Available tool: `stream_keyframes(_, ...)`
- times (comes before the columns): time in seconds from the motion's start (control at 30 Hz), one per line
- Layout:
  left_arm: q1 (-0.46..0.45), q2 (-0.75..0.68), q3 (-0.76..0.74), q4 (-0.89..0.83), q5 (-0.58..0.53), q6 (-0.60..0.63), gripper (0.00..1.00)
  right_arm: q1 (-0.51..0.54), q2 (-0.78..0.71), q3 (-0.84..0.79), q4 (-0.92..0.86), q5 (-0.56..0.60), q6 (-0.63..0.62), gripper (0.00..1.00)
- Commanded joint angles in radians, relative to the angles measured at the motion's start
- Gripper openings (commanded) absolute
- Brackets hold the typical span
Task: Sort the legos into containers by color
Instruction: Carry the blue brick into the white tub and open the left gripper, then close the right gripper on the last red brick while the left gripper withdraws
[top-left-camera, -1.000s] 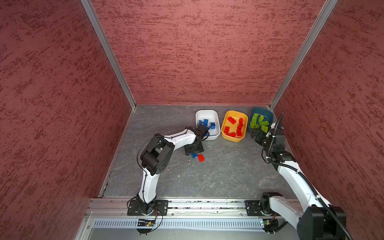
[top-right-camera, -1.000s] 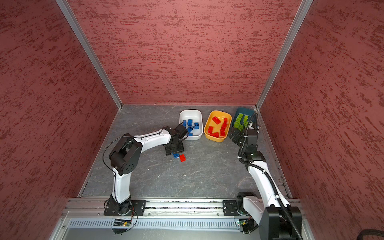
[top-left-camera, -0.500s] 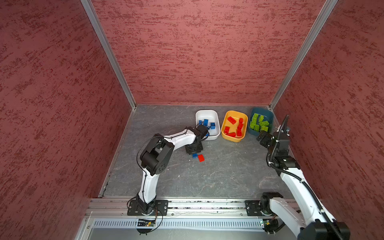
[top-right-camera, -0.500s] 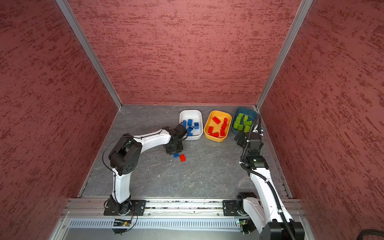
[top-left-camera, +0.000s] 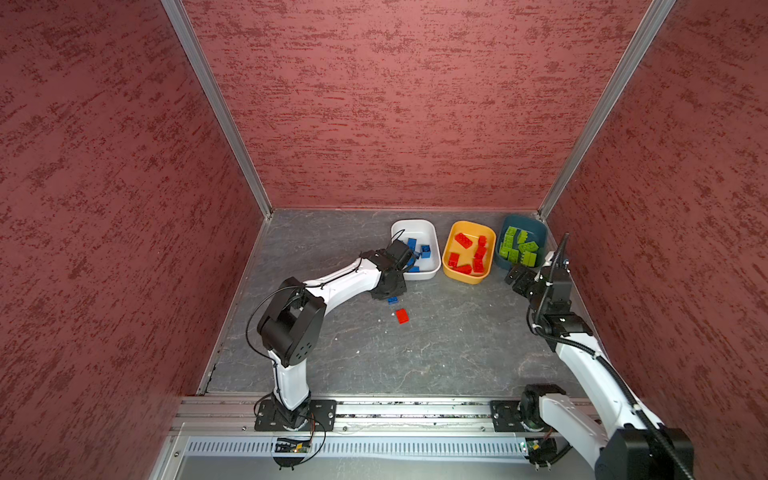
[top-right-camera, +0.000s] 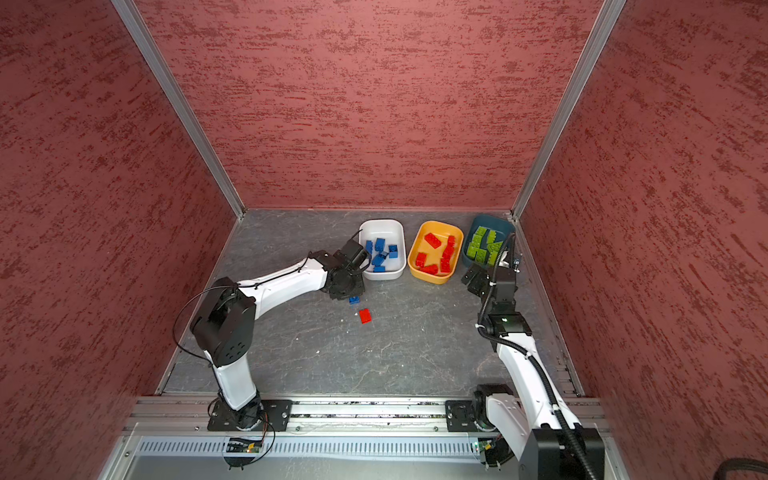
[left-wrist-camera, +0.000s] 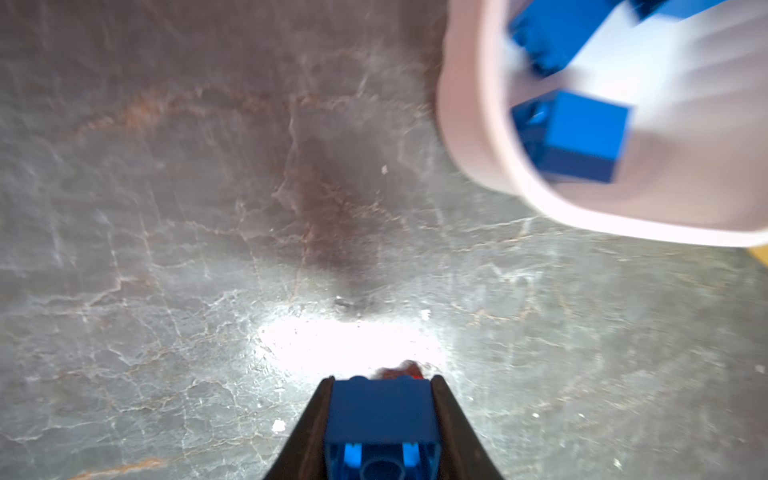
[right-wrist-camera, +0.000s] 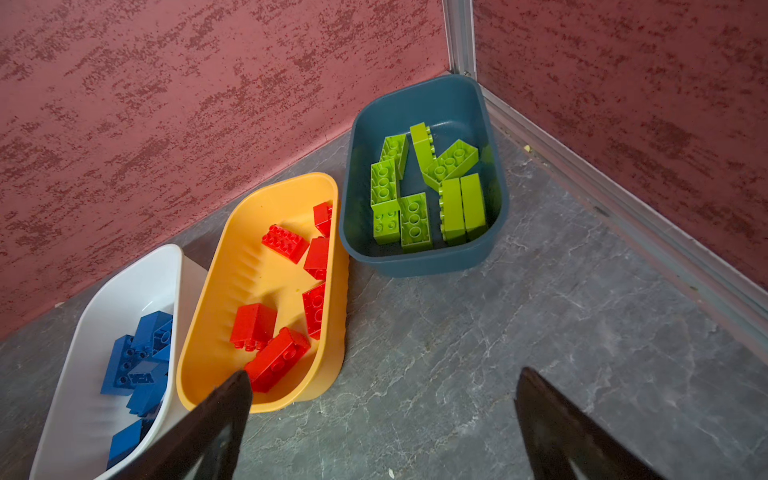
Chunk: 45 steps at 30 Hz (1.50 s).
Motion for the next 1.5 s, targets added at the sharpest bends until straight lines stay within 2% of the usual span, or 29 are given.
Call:
stream_keyframes(0.0, -0.001, -0.023, 0.062, 0.045, -0.036, 0.09, 0.26, 0.0, -0.014, -0.005, 0.032, -0.026, 0.024, 0.99)
stream_keyframes(0.23, 0.02, 0.098, 0.256, 0.113, -0.038, 0.216, 0.26, 0.001, -0.047, -0.018, 0.053, -0.143, 0.007, 0.99)
stream_keyframes(0.6, 0.051, 0.373, 0.577, 0.108, -0.01, 0.321, 0.29, 0.001, -0.069, 0.028, -0.069, -0.102, -0.032, 0.99)
stream_keyframes(0.7, 0.052, 0.419, 0.646, 0.08, -0.036, 0.363, 0.38, 0.001, -0.081, 0.028, -0.085, -0.089, -0.04, 0.99)
stream_keyframes(0.8, 0.051, 0.442, 0.686, 0.05, -0.058, 0.381, 0.6, 0.002, -0.081, 0.03, -0.099, -0.093, -0.045, 0.99)
stream_keyframes(1.07, 0.049, 0.383, 0.643, 0.077, -0.042, 0.403, 0.85, 0.005, -0.044, 0.05, -0.105, -0.205, -0.07, 0.99)
stream_keyframes(1.27, 0.022, 0.2, 0.391, 0.311, 0.015, 0.452, 1.0, 0.043, 0.003, 0.071, -0.109, -0.239, -0.062, 0.99)
stream_keyframes(1.47, 0.002, 0.05, 0.197, 0.427, 0.034, 0.44, 1.0, 0.12, 0.041, 0.06, -0.067, -0.231, -0.037, 0.99)
